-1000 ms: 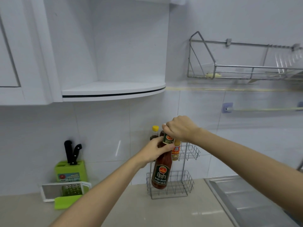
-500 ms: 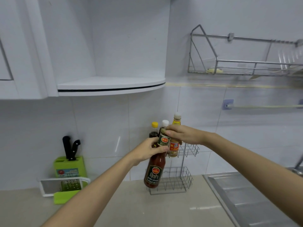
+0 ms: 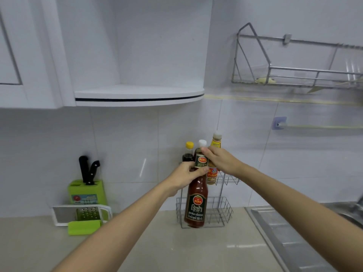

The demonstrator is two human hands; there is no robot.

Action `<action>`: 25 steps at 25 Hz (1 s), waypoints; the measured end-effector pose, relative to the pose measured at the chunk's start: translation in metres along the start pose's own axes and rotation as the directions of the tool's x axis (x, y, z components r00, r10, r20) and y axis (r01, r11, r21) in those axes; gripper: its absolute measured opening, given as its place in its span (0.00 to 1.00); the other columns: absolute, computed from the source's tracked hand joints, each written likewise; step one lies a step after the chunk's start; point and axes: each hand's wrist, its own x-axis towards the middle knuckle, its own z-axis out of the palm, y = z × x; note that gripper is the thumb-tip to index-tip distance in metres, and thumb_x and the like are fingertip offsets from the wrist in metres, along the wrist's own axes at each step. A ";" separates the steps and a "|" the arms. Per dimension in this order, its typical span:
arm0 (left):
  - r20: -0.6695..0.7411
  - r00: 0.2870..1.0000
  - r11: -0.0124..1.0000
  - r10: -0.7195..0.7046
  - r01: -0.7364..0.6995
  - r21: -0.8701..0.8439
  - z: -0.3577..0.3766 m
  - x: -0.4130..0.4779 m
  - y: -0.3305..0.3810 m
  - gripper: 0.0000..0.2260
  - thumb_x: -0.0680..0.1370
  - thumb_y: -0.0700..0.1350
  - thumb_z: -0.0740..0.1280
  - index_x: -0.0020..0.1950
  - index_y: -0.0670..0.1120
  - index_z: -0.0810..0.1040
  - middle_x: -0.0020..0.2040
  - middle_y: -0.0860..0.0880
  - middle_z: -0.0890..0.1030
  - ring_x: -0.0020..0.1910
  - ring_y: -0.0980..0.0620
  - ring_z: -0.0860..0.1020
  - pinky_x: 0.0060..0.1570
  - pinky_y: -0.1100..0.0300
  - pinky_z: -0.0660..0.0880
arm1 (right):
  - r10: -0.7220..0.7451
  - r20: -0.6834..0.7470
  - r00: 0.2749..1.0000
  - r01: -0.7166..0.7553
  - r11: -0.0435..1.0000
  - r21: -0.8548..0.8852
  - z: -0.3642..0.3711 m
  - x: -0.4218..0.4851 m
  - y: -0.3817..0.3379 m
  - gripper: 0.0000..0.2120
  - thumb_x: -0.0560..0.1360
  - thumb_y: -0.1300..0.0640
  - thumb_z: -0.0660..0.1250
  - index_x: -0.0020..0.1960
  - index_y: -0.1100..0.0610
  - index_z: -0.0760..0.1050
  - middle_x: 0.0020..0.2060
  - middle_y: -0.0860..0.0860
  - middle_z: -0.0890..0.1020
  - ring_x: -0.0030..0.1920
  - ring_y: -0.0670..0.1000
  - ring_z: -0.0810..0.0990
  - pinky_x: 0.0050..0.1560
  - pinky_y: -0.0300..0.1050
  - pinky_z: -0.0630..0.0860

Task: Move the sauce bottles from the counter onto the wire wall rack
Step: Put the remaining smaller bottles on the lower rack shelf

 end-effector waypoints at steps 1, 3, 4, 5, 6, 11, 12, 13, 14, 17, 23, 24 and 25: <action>-0.001 1.000 1.000 -0.009 0.009 -0.018 0.002 0.000 -0.004 0.10 0.77 0.52 0.67 0.55 0.50 0.77 0.48 0.54 0.82 0.47 0.60 0.81 0.44 0.68 0.75 | 0.073 0.031 0.997 -0.076 0.990 0.115 0.010 -0.008 0.005 0.23 0.79 0.40 0.54 0.56 0.58 0.74 0.45 0.52 0.81 0.46 0.51 0.80 0.44 0.46 0.78; -0.006 1.000 1.000 -0.013 0.013 -0.020 0.007 0.002 -0.018 0.09 0.77 0.49 0.68 0.56 0.49 0.78 0.48 0.54 0.83 0.47 0.60 0.80 0.44 0.68 0.75 | 0.160 0.078 0.984 -0.176 0.938 0.298 0.036 -0.022 0.021 0.22 0.77 0.38 0.57 0.60 0.53 0.74 0.50 0.51 0.81 0.49 0.50 0.81 0.41 0.43 0.79; 0.002 1.000 1.000 -0.020 0.020 -0.005 0.010 0.003 -0.027 0.10 0.77 0.48 0.68 0.57 0.48 0.78 0.48 0.54 0.83 0.47 0.60 0.80 0.44 0.68 0.75 | 0.178 0.086 0.980 -0.197 0.907 0.371 0.049 -0.026 0.032 0.20 0.77 0.39 0.58 0.61 0.51 0.73 0.52 0.51 0.81 0.51 0.50 0.81 0.41 0.42 0.80; 0.019 0.999 0.999 -0.040 0.039 0.024 0.013 0.004 -0.040 0.12 0.76 0.48 0.69 0.59 0.47 0.79 0.50 0.53 0.83 0.48 0.60 0.80 0.45 0.68 0.75 | 0.195 0.097 0.976 -0.217 0.873 0.437 0.062 -0.028 0.043 0.19 0.78 0.41 0.59 0.62 0.51 0.73 0.54 0.51 0.81 0.52 0.50 0.81 0.41 0.42 0.80; 0.036 0.996 0.993 -0.078 0.075 0.093 0.014 0.006 -0.054 0.15 0.75 0.48 0.70 0.60 0.45 0.79 0.52 0.51 0.83 0.49 0.58 0.80 0.46 0.68 0.75 | 0.227 0.092 0.969 -0.243 0.836 0.492 0.075 -0.030 0.057 0.18 0.78 0.44 0.60 0.63 0.52 0.72 0.54 0.51 0.81 0.52 0.50 0.81 0.40 0.42 0.80; -0.014 0.945 0.833 -0.328 0.296 0.467 -0.013 0.011 -0.134 0.17 0.75 0.51 0.70 0.58 0.41 0.78 0.56 0.43 0.82 0.56 0.46 0.80 0.54 0.56 0.76 | 0.593 -0.050 0.804 -0.357 0.549 0.755 0.137 -0.046 0.138 0.15 0.78 0.51 0.63 0.62 0.57 0.71 0.57 0.59 0.80 0.53 0.56 0.81 0.49 0.50 0.82; -0.047 0.933 0.817 -0.357 0.337 0.468 -0.019 0.012 -0.148 0.16 0.75 0.50 0.70 0.56 0.40 0.78 0.56 0.43 0.82 0.56 0.46 0.80 0.55 0.55 0.76 | 0.674 -0.075 0.735 -0.356 0.478 0.803 0.147 -0.046 0.155 0.14 0.78 0.51 0.63 0.60 0.57 0.71 0.58 0.60 0.80 0.54 0.58 0.81 0.54 0.55 0.80; -0.075 0.921 0.805 -0.382 0.371 0.463 -0.023 0.011 -0.158 0.14 0.76 0.49 0.69 0.55 0.40 0.79 0.55 0.43 0.82 0.55 0.46 0.80 0.55 0.55 0.75 | 0.747 -0.078 0.661 -0.338 0.388 0.857 0.153 -0.047 0.166 0.13 0.78 0.52 0.63 0.59 0.58 0.71 0.58 0.61 0.79 0.55 0.60 0.80 0.57 0.57 0.79; -0.090 0.907 0.795 -0.411 0.405 0.451 -0.025 0.012 -0.169 0.13 0.76 0.47 0.69 0.55 0.39 0.79 0.55 0.43 0.82 0.55 0.47 0.79 0.55 0.57 0.75 | 0.803 -0.064 0.592 -0.296 0.291 0.909 0.158 -0.045 0.173 0.13 0.79 0.53 0.62 0.60 0.59 0.71 0.58 0.62 0.78 0.57 0.62 0.80 0.58 0.57 0.78; -0.111 0.872 0.779 -0.476 0.477 0.406 -0.018 0.022 -0.202 0.05 0.77 0.42 0.66 0.51 0.42 0.78 0.54 0.42 0.81 0.51 0.49 0.78 0.48 0.62 0.72 | 0.872 0.010 0.489 -0.124 0.058 0.991 0.168 -0.036 0.181 0.18 0.81 0.55 0.59 0.66 0.65 0.67 0.60 0.65 0.76 0.61 0.65 0.78 0.60 0.57 0.76; -0.114 0.847 0.771 -0.519 0.522 0.365 -0.002 0.055 -0.241 0.10 0.78 0.44 0.65 0.56 0.44 0.70 0.56 0.46 0.73 0.54 0.47 0.74 0.46 0.61 0.70 | 0.813 -0.067 0.578 -0.167 0.199 0.966 0.190 -0.001 0.196 0.18 0.80 0.55 0.60 0.68 0.60 0.67 0.63 0.60 0.76 0.61 0.60 0.77 0.63 0.56 0.75; -0.117 0.843 0.767 -0.525 0.528 0.366 0.000 0.060 -0.245 0.12 0.78 0.45 0.65 0.59 0.42 0.71 0.59 0.44 0.74 0.58 0.45 0.75 0.48 0.59 0.69 | 0.774 -0.067 0.630 -0.204 0.248 0.947 0.192 0.004 0.198 0.16 0.80 0.55 0.61 0.66 0.59 0.68 0.61 0.58 0.77 0.61 0.59 0.77 0.65 0.56 0.74; -0.120 0.837 0.764 -0.533 0.538 0.357 0.002 0.064 -0.249 0.14 0.77 0.44 0.65 0.61 0.40 0.72 0.61 0.41 0.76 0.59 0.43 0.75 0.48 0.59 0.68 | 0.724 -0.065 0.686 -0.249 0.318 0.915 0.194 0.008 0.199 0.14 0.80 0.55 0.61 0.64 0.57 0.69 0.58 0.55 0.78 0.61 0.57 0.77 0.66 0.56 0.73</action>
